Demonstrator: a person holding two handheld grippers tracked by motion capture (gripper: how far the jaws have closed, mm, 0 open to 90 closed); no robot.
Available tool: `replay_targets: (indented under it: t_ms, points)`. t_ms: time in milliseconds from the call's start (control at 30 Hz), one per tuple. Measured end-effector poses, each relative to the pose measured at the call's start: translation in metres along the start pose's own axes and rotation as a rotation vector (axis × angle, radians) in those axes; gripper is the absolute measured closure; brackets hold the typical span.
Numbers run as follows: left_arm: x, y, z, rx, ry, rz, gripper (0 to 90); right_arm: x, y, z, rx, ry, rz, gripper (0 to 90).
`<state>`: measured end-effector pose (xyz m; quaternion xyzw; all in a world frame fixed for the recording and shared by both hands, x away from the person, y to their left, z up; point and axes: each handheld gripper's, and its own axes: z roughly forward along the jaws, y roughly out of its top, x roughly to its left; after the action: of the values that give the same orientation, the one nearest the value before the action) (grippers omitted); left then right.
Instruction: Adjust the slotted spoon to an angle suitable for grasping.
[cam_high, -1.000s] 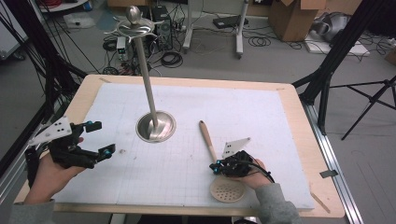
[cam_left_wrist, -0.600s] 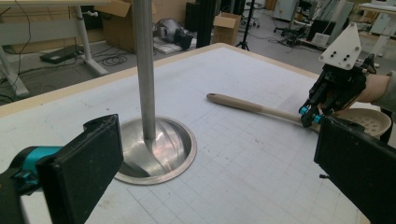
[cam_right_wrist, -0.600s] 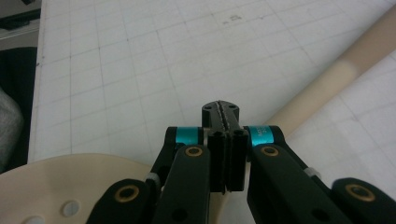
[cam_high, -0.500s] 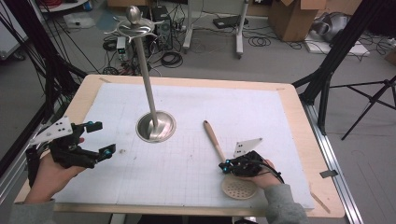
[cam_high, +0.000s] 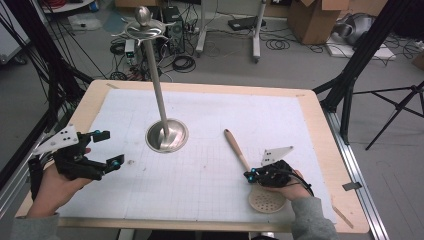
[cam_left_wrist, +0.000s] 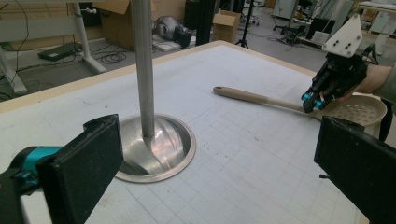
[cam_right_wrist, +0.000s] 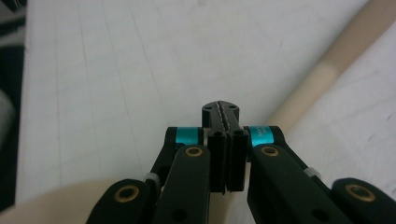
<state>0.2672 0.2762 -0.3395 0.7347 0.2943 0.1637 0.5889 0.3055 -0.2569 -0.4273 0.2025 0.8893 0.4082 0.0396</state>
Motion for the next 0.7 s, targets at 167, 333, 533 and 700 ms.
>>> replay_targets:
  t_ms: [167, 333, 533, 700]
  points:
    - [0.002, -0.001, -0.002, -0.004, 0.002, -0.006, 1.8, 0.000, 0.020, -0.003, -0.064, -0.068, -0.015, 90.0]
    - [0.004, -0.001, -0.006, -0.012, 0.014, -0.017, 1.8, -0.013, 0.030, 0.001, -0.075, -0.151, 0.065, 90.0]
    - [0.006, -0.003, -0.007, -0.009, 0.018, -0.019, 1.7, -0.030, 0.039, 0.001, -0.071, -0.202, 0.176, 90.0]
    - [0.006, -0.004, -0.007, -0.007, 0.016, -0.021, 1.7, -0.039, 0.042, 0.010, -0.060, -0.200, 0.179, 90.0]
